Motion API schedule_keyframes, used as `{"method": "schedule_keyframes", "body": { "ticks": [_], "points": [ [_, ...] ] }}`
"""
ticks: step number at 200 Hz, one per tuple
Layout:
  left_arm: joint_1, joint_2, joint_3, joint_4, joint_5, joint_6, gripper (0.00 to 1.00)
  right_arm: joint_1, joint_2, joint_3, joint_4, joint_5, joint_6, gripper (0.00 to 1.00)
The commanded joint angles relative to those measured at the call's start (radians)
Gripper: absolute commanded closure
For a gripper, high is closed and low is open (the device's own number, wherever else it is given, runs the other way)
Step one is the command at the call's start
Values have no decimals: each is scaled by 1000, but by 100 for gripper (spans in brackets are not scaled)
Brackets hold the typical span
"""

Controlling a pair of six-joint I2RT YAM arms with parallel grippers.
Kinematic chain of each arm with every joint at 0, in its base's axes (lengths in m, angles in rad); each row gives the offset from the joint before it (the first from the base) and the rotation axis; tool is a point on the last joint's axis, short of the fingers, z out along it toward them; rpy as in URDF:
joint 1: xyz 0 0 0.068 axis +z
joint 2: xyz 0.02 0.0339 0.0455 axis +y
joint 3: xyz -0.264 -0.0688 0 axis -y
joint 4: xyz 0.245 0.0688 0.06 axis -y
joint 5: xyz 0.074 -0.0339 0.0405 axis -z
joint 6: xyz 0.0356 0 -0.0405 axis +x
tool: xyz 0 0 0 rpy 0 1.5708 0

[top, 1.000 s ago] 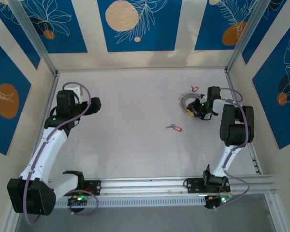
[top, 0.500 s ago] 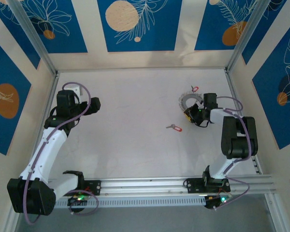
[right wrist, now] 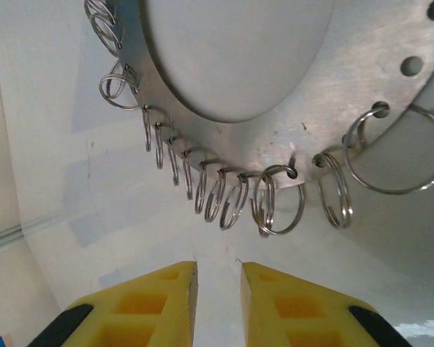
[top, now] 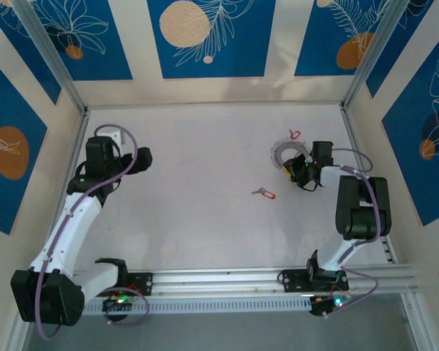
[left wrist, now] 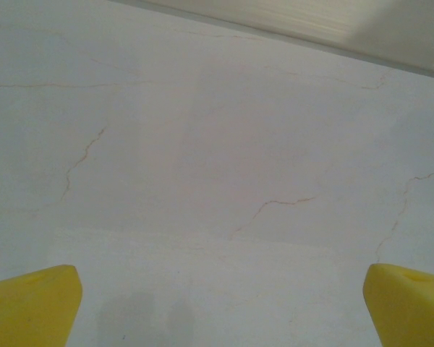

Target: Put the keys on the keyring

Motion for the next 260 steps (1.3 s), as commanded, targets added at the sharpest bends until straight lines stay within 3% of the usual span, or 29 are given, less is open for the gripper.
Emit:
{"method": "schedule_keyframes", "body": {
  "ticks": [1,200,260],
  "points": [
    [-7,-17,2,-22,-5,19,0,-2,36,30,17,-23,56,76],
    [-7,-33,8,-26,-2,23,0,37,119,107,-7,143,66,78],
    [-7,-34,10,-26,8,22,0,34,25,90,-71,179,11,78]
  ]
}}
